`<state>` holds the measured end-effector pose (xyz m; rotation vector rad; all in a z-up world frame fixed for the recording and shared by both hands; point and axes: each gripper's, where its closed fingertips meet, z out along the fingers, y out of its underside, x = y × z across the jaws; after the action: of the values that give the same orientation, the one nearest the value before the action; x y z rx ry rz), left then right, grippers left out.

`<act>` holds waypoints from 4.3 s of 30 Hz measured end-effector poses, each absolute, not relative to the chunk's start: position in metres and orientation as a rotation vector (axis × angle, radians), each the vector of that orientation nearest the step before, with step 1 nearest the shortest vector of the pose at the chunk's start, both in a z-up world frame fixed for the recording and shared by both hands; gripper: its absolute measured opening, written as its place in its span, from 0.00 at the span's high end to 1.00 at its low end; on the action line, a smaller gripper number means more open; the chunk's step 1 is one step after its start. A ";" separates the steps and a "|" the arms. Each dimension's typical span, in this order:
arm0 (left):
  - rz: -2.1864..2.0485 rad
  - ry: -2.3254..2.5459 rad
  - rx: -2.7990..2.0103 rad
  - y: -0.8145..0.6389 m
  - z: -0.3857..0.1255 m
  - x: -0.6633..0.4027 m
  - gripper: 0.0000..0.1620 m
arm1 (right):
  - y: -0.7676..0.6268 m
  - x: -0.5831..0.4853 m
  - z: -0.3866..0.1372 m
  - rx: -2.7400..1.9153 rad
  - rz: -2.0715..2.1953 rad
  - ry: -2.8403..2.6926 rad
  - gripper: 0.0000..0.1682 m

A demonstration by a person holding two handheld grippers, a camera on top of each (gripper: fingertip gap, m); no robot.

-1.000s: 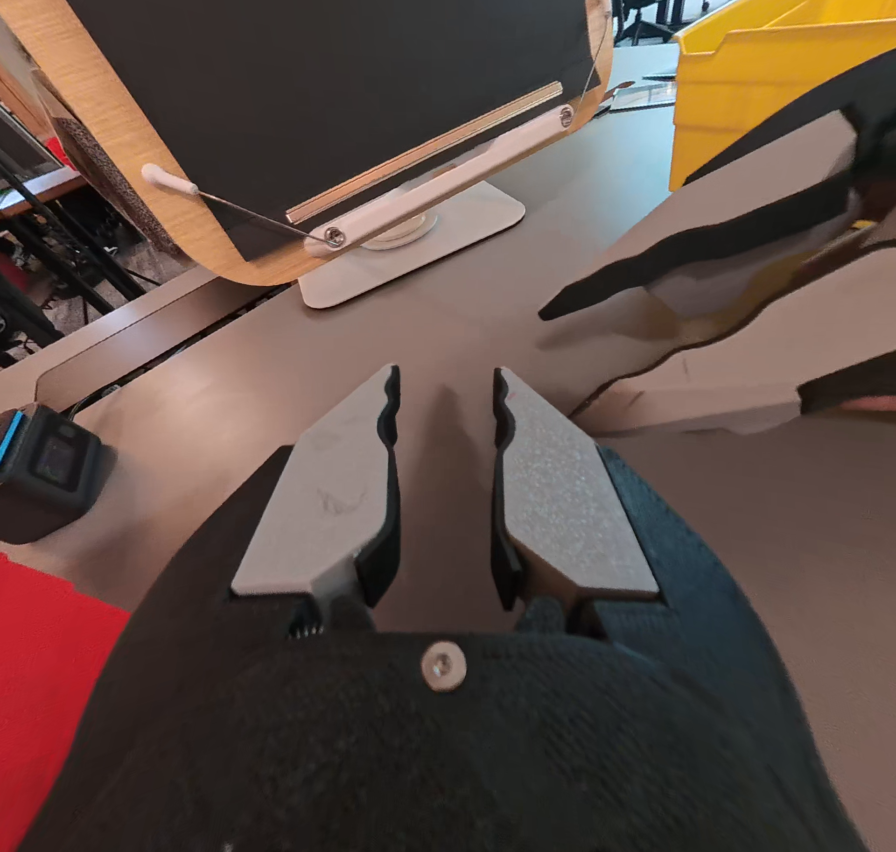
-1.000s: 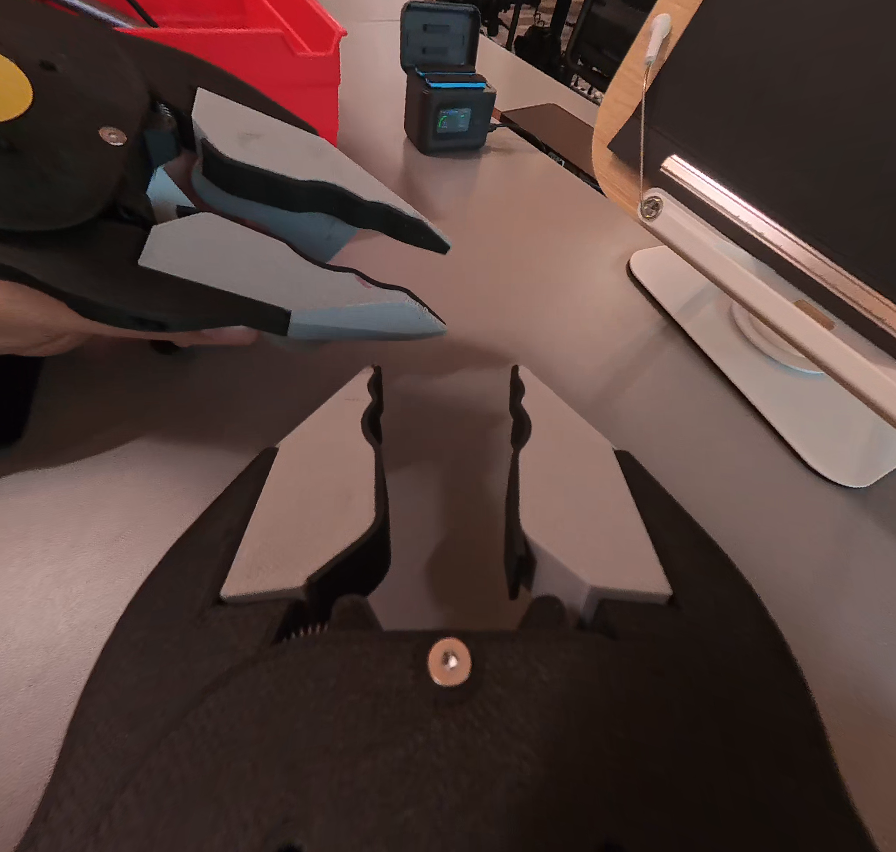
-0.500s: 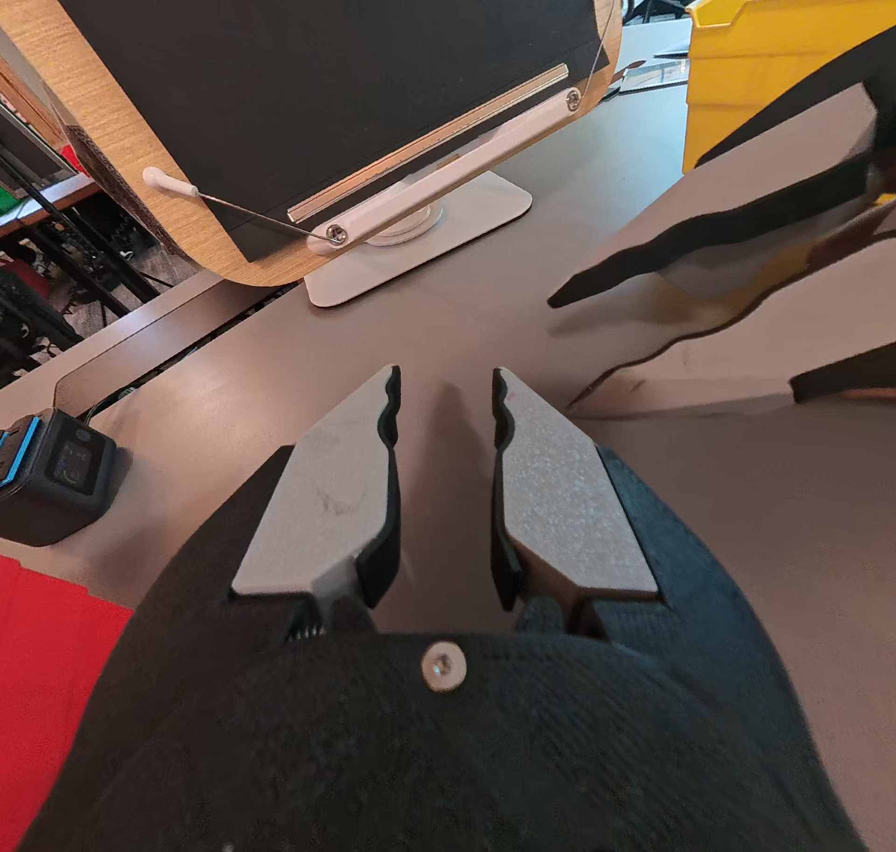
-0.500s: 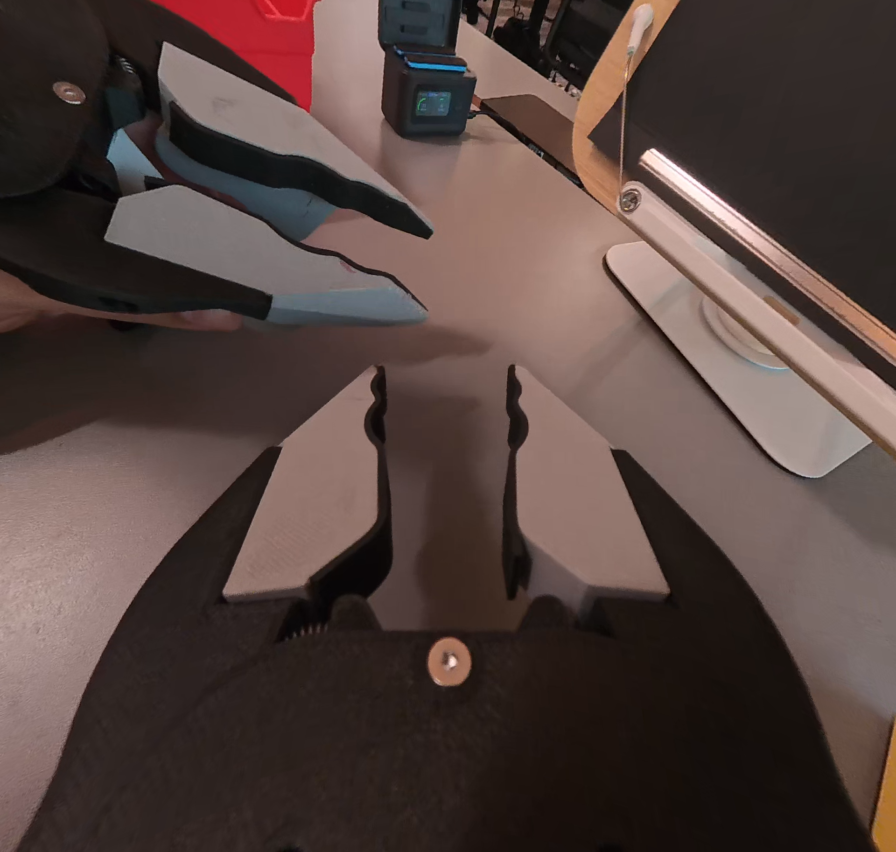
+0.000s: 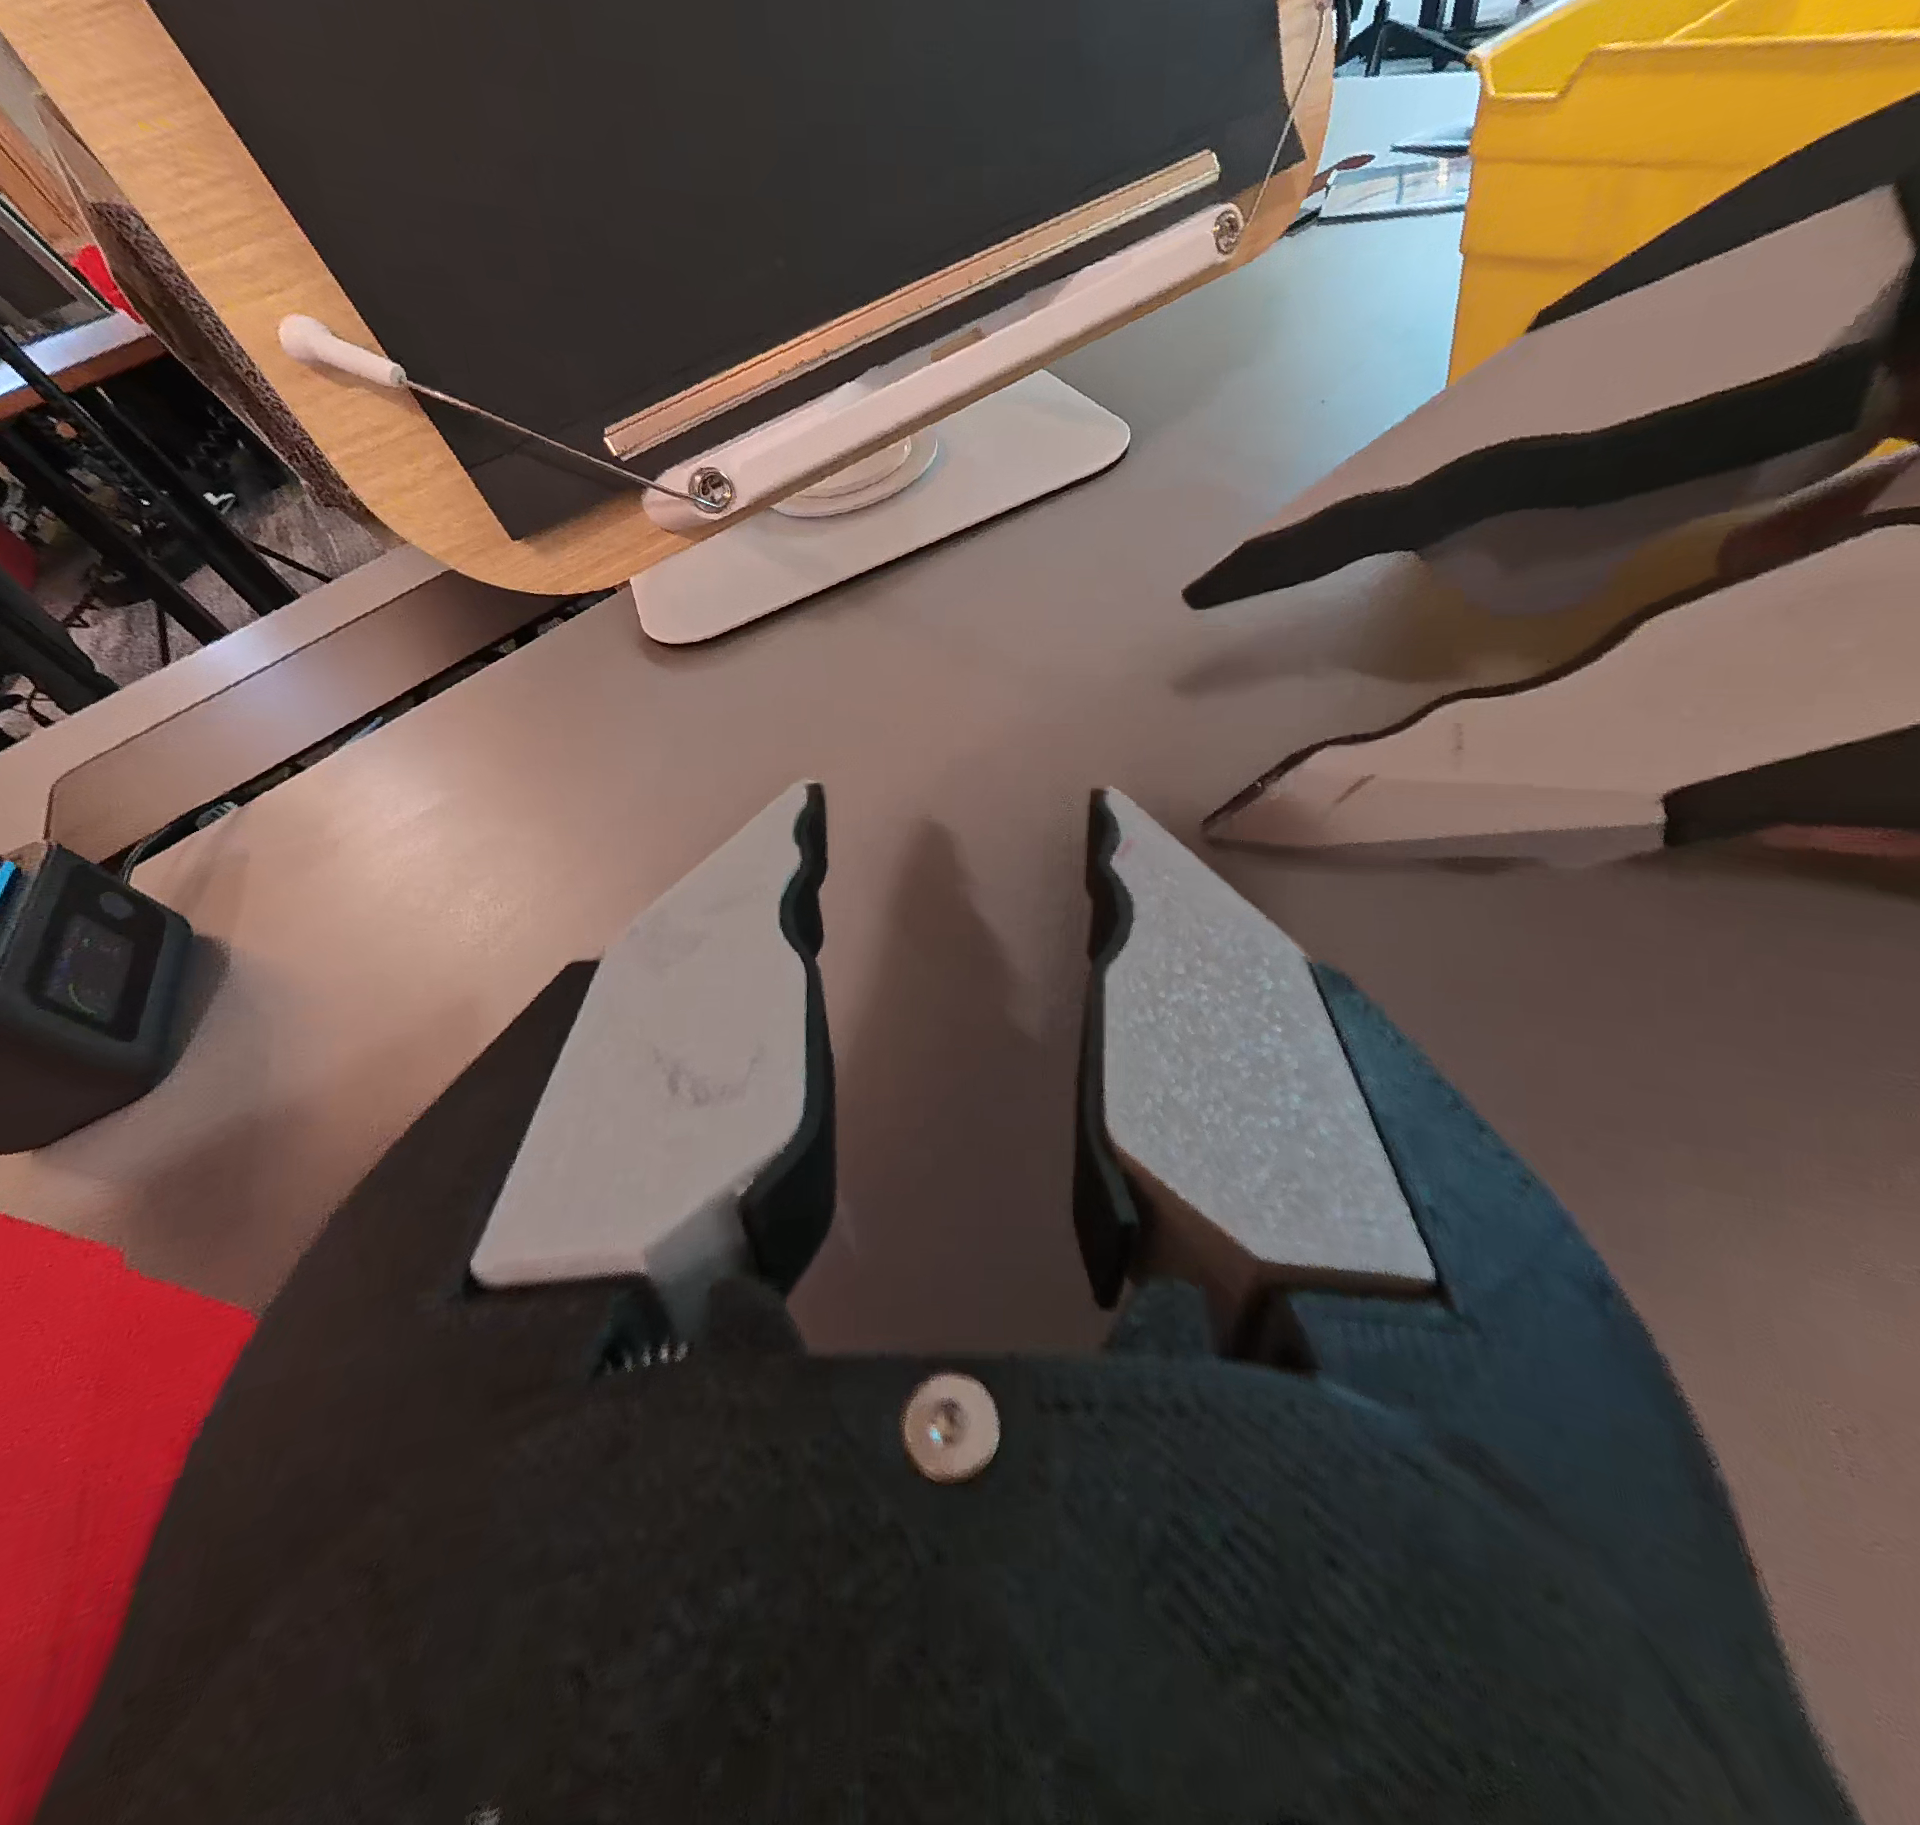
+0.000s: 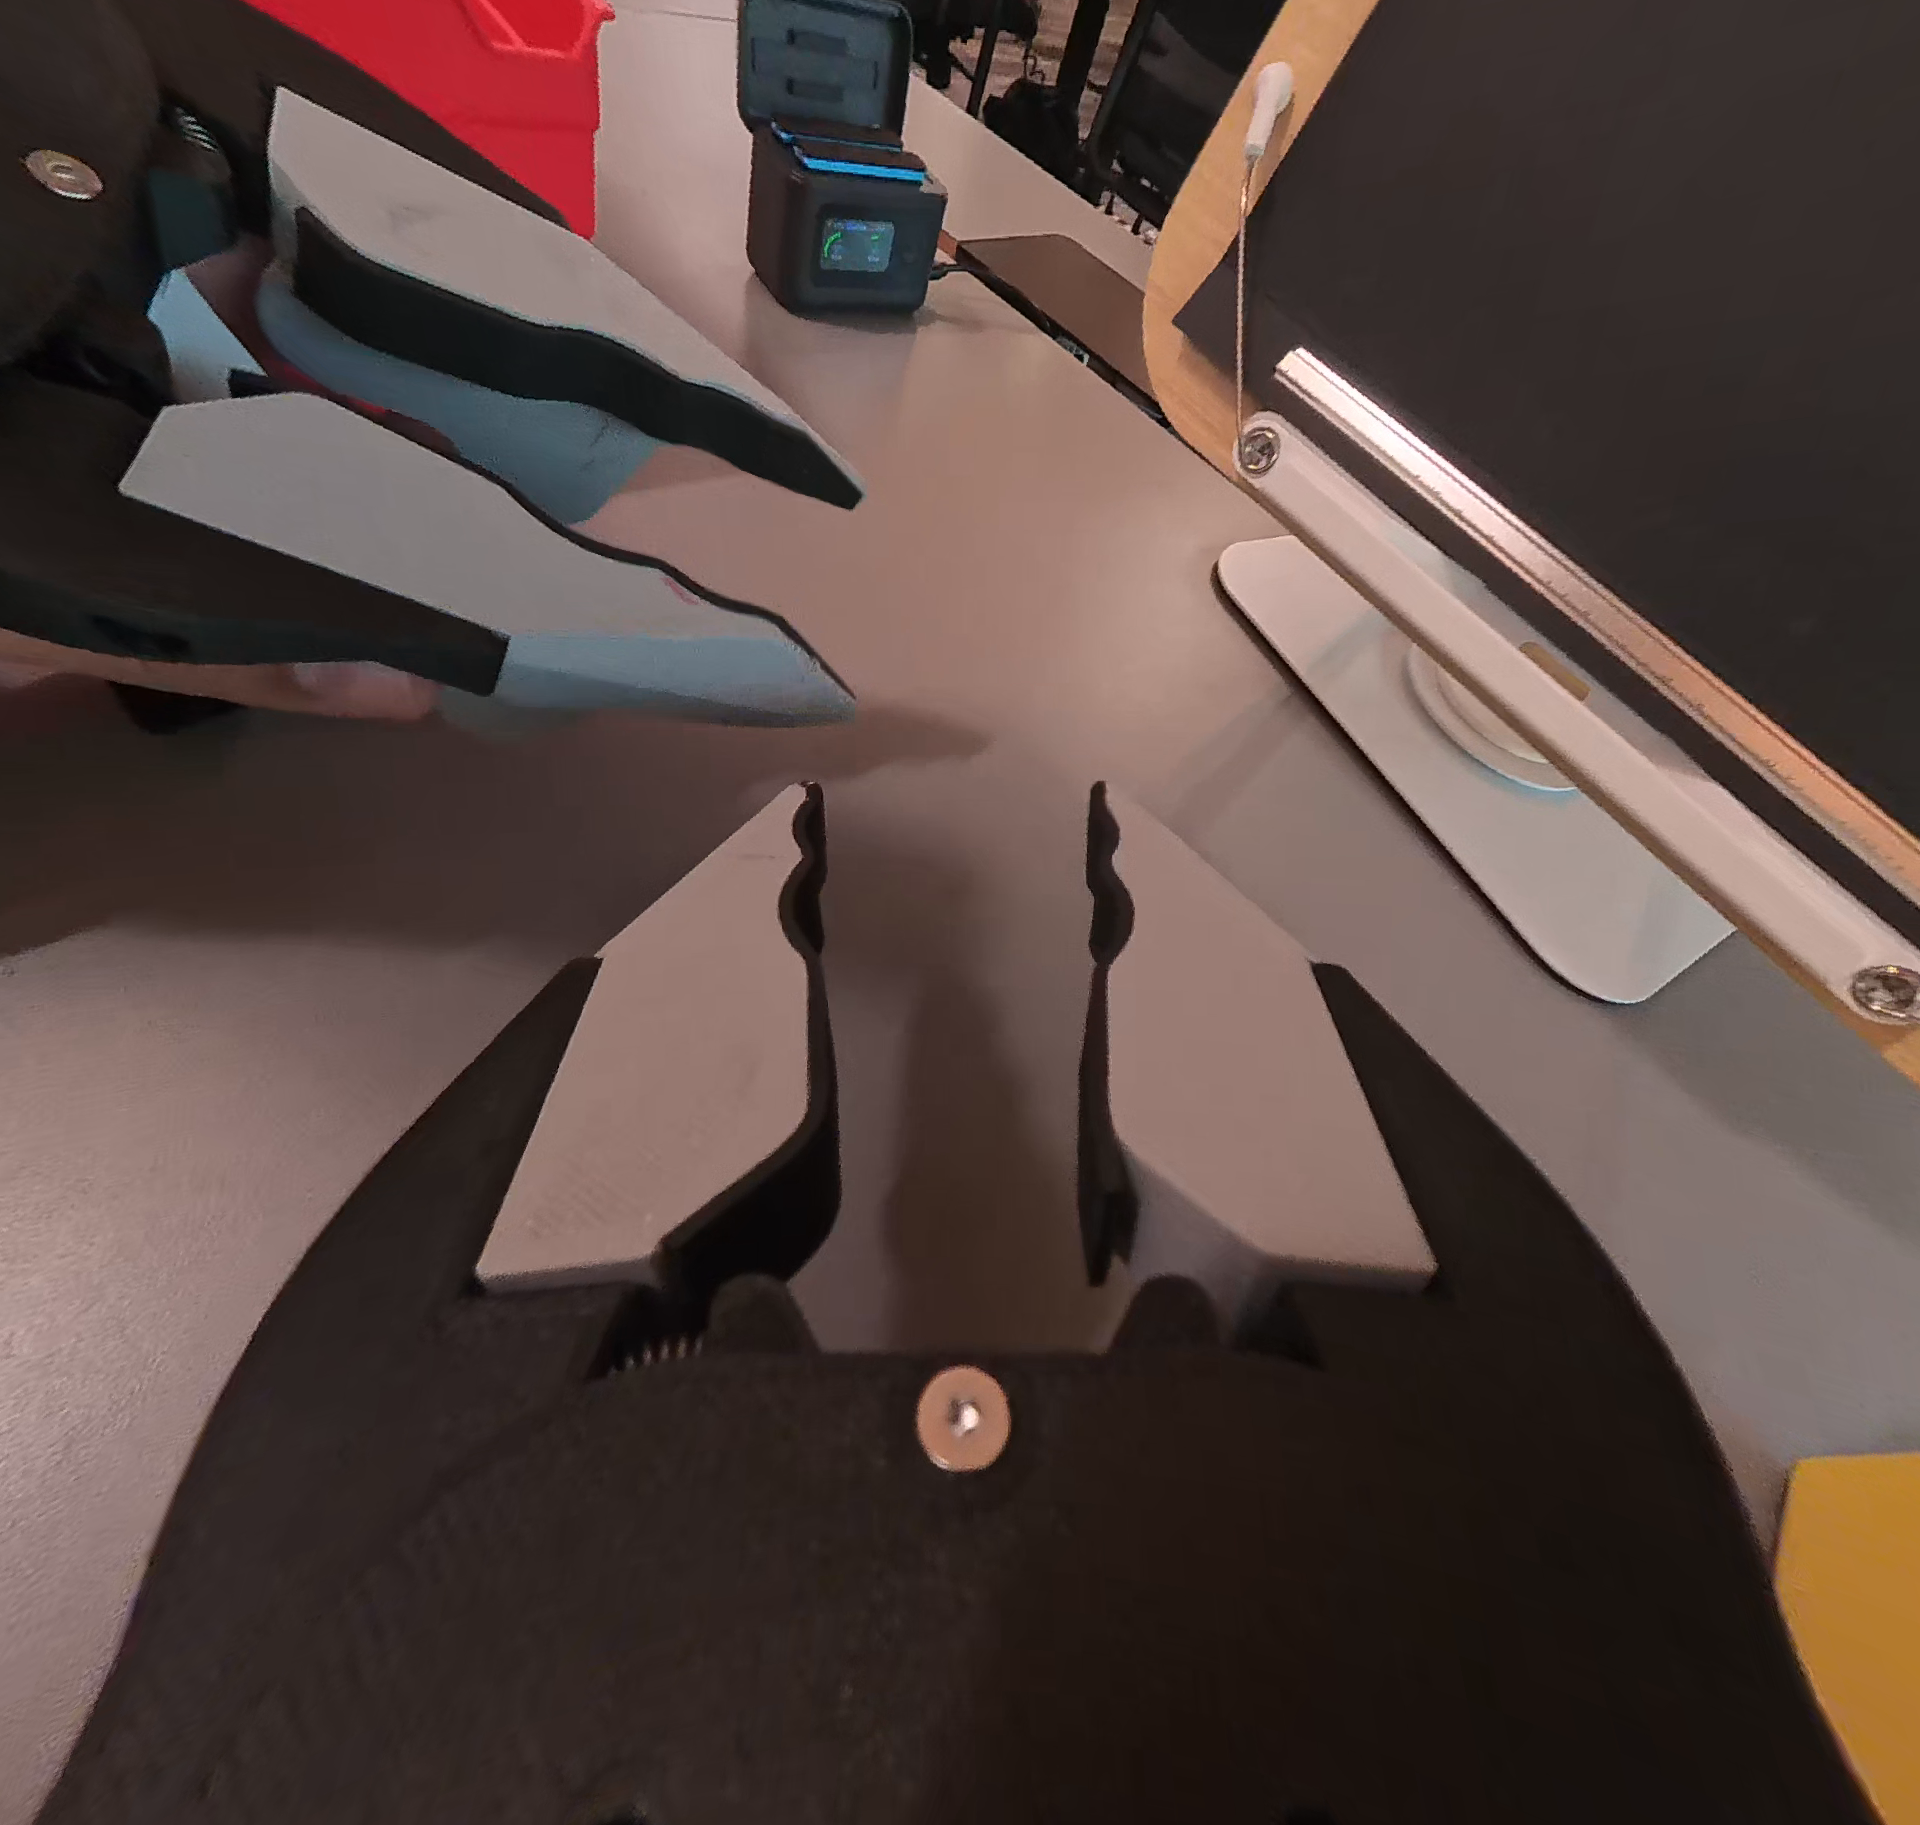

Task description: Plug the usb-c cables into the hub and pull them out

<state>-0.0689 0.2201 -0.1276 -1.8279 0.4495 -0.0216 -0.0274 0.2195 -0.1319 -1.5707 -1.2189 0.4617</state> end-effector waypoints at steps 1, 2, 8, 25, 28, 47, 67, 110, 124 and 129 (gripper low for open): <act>-0.027 0.438 -1.830 0.220 -0.127 -0.069 0.68 | 0.220 -0.027 -0.132 -1.565 0.453 -1.216 0.72; -0.026 0.430 -1.837 0.221 -0.128 -0.069 0.66 | 0.221 -0.026 -0.133 -1.568 0.452 -1.217 0.72; 0.000 0.448 -1.864 0.210 -0.130 -0.063 0.62 | 0.221 -0.024 -0.137 -1.626 0.540 -1.195 0.72; 0.134 0.113 -1.922 0.022 -0.007 -0.187 0.59 | 0.219 -0.007 -0.120 -1.638 0.664 -1.110 0.73; 0.168 0.057 -1.905 0.008 -0.017 -0.199 0.58 | 0.216 -0.009 -0.122 -1.645 0.682 -1.111 0.71; 0.098 0.067 -1.947 0.013 -0.078 -0.187 0.59 | 0.213 -0.013 -0.138 -1.695 0.694 -1.122 0.68; 0.172 0.141 -1.960 0.009 -0.056 -0.206 0.62 | 0.215 -0.010 -0.136 -1.688 0.687 -1.101 0.70; 0.228 0.150 -1.719 0.062 0.042 -0.209 0.99 | 0.211 -0.008 -0.124 -1.632 0.695 -1.108 0.75; 0.226 0.162 -1.781 0.055 0.015 -0.204 0.99 | 0.214 -0.006 -0.128 -1.653 0.696 -1.089 0.75; 0.168 0.094 -1.889 0.042 -0.022 -0.221 0.99 | 0.214 -0.006 -0.128 -1.657 0.705 -1.088 0.75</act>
<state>-0.2209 0.0421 -0.0215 -1.8891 0.0940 0.1680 -0.0056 0.2144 -0.1285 -1.6575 -1.0878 0.7052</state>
